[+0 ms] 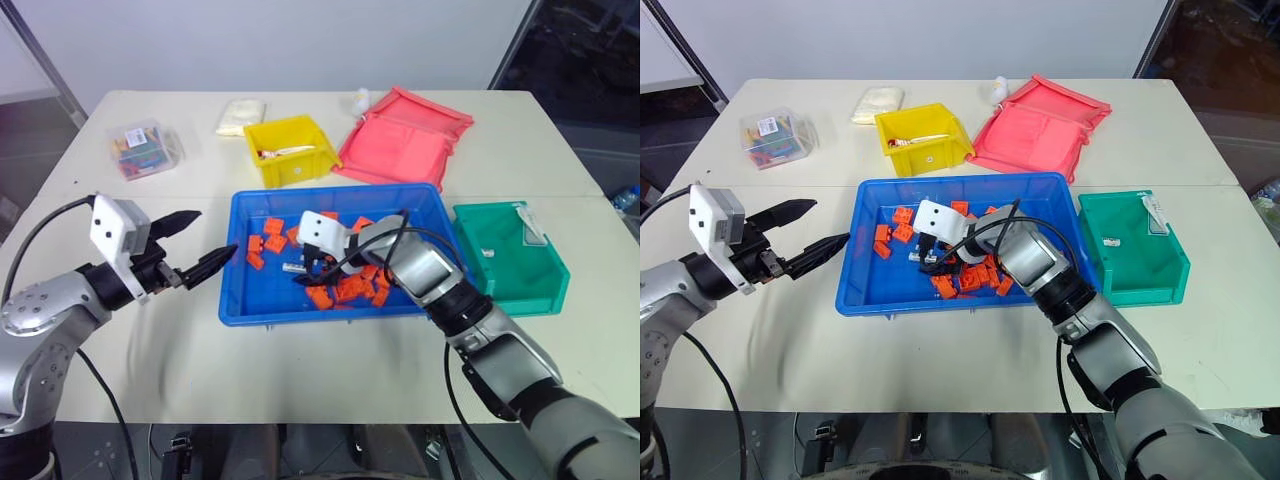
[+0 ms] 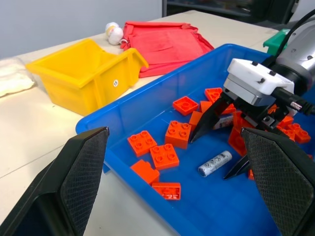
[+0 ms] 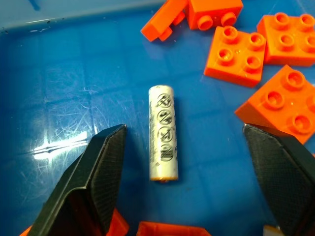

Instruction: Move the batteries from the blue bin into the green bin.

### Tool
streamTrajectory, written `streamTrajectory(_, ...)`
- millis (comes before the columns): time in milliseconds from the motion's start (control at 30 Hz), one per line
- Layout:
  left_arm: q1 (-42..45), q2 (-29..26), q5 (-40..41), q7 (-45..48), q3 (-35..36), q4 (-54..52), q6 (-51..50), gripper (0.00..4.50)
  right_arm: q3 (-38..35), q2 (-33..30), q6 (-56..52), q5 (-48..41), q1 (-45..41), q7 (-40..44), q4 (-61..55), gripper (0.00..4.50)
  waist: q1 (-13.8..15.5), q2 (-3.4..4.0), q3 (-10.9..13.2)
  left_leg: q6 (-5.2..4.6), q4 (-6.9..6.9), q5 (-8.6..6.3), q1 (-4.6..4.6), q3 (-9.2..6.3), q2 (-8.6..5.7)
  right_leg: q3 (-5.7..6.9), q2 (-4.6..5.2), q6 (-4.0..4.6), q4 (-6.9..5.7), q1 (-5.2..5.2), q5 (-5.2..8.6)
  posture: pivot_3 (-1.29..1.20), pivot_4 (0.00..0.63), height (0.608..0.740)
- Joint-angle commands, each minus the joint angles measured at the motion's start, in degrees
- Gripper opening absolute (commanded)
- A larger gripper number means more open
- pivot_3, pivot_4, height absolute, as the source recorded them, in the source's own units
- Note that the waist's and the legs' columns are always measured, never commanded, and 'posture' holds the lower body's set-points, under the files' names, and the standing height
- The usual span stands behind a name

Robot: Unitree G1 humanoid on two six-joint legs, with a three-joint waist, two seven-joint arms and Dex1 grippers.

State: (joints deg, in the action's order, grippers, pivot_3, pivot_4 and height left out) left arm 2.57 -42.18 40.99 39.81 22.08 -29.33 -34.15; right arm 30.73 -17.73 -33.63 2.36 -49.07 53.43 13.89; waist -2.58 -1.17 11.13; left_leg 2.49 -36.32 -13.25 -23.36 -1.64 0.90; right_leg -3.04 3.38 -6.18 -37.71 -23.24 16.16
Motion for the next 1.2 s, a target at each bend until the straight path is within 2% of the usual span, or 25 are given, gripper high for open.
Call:
streamTrajectory(33, 0.09, 0.16, -0.16, 0.20, 0.23, -1.12, 1.62, 4.50, 1.65, 1.38, 1.13, 1.64, -0.82, 1.09, 3.56, 3.76, -0.03, 0.00, 0.00, 0.00, 0.00, 0.00, 0.01, 0.00, 0.00, 0.00, 0.00, 0.00, 0.00, 0.00, 0.00, 0.00, 0.150, 0.740)
streamTrajectory(100, 0.10, 0.24, -0.25, 0.21, 0.12, -1.13, 1.72, 4.50, 1.67, 2.06, 1.62, 1.74, -1.38, 1.99, 4.71, 3.13, -0.01, 0.00, 0.00, 0.00, 0.01, 0.00, 0.02, -0.01, 0.00, 0.00, -0.01, 0.00, 0.00, 0.01, 0.00, 0.00, 0.150, 0.740)
streamTrajectory(233, 0.01, 0.41, -0.30, 0.00, 0.07, -1.33, 1.93, 4.50, 1.72, 2.41, 2.05, 2.35, -2.00, 3.47, 5.44, 0.93, 0.01, -0.01, -0.01, 0.00, 0.01, 0.00, 0.02, -0.01, 0.01, 0.00, -0.01, 0.00, 0.00, 0.02, 0.00, 0.00, 0.150, 0.740)
streamTrajectory(267, -0.05, 0.44, -0.27, -0.06, 0.09, -1.43, 1.96, 4.50, 1.77, 2.38, 2.01, 2.42, -2.04, 3.94, 5.36, 0.74, 0.02, -0.01, -0.01, 0.00, 0.01, 0.00, 0.02, -0.01, 0.01, 0.00, -0.01, 0.00, 0.00, 0.02, 0.00, 0.00, 0.150, 0.740)
streamTrajectory(533, -0.18, 0.44, -0.09, -0.33, 0.33, -1.49, 1.88, 4.50, -0.29, 2.41, 0.43, 2.41, -2.27, 3.71, 2.73, 0.76, 0.04, -0.01, -0.01, 0.01, 0.02, 0.00, 0.02, -0.02, 0.01, 0.01, -0.01, 0.00, 0.00, 0.02, 0.00, 0.00, 0.150, 0.740)
streamTrajectory(800, 1.22, 0.44, -0.36, 0.35, -0.53, 0.30, 2.17, 4.50, -9.19, 1.38, -7.89, -1.90, -9.19, 2.11, -5.78, 0.76, 0.04, 0.02, 0.03, 0.02, 0.05, 0.01, -0.08, -0.02, 0.00, 0.00, 0.00, 0.00, 0.00, -0.12, 0.00, 0.00, 0.150, 0.740)
streamTrajectory(1000, 2.78, 0.55, -0.54, 0.51, -1.66, 1.25, 2.23, 4.50, -9.61, 0.54, -9.27, -2.44, -8.58, 0.96, -7.93, 0.76, 0.06, 0.00, 0.02, 0.02, 0.15, 0.01, -0.08, -0.04, 0.00, 0.03, 0.00, 0.03, 0.07, -0.12, 0.01, 0.00, 0.150, 0.740)
streamTrajectory(1100, 3.10, 0.61, -0.57, 0.55, -1.88, 1.41, 2.21, 4.50, -8.15, 0.14, -9.05, -2.10, -7.94, 1.56, -8.17, 1.53, 0.06, 0.00, 0.02, 0.02, 0.14, 0.01, -0.09, -0.01, -0.02, 0.03, 0.05, 0.02, 0.10, -0.11, 0.01, 0.00, 0.150, 0.740)
streamTrajectory(1200, 3.29, 0.70, -0.55, 0.29, -2.13, 1.42, 2.25, 4.50, -7.05, 0.72, -8.19, -1.77, -8.58, 1.69, -7.17, 3.03, -0.01, 0.00, 0.03, 0.02, 0.14, 0.01, -0.11, 0.00, -0.02, 0.03, 0.06, 0.02, 0.10, -0.13, 0.01, 0.00, 0.150, 0.740)
